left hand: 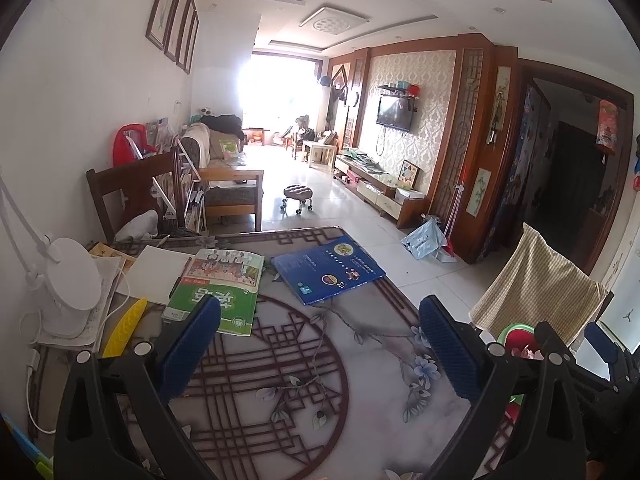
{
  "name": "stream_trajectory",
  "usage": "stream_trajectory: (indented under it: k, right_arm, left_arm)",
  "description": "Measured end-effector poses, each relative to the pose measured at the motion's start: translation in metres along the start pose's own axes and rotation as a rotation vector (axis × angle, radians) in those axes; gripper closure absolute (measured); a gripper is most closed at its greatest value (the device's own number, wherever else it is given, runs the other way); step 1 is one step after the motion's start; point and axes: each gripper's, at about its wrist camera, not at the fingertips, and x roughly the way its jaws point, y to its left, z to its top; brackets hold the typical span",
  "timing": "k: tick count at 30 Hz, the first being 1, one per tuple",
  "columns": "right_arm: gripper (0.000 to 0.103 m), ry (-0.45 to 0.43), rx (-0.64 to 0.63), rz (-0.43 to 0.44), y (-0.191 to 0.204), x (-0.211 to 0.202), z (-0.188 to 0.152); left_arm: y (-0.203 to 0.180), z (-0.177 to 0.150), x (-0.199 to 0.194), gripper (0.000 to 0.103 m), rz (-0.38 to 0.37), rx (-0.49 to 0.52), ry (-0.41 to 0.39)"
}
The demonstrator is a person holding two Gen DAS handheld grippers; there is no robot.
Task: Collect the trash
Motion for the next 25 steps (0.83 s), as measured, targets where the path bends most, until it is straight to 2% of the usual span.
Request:
stream_trajectory:
  k: [16, 20, 25]
  right_arm:
    - [0.004, 0.064, -0.023, 0.025, 0.007, 0.017, -0.009]
    - [0.004, 0.152, -0.042, 0.079, 0.011, 0.044, -0.024]
    - [0.004, 0.303, -0.131, 0.124, 0.018, 0.114, -0.072]
  left_arm:
    - [0.004, -0.006, 0.006, 0.008, -0.005, -0.006, 0.015]
    - [0.004, -0.012, 0.012, 0.008, 0.026, 0.002, 0.033]
    - [0.022, -0.036, 0.029, 0.008, 0.120, -0.025, 0.141]
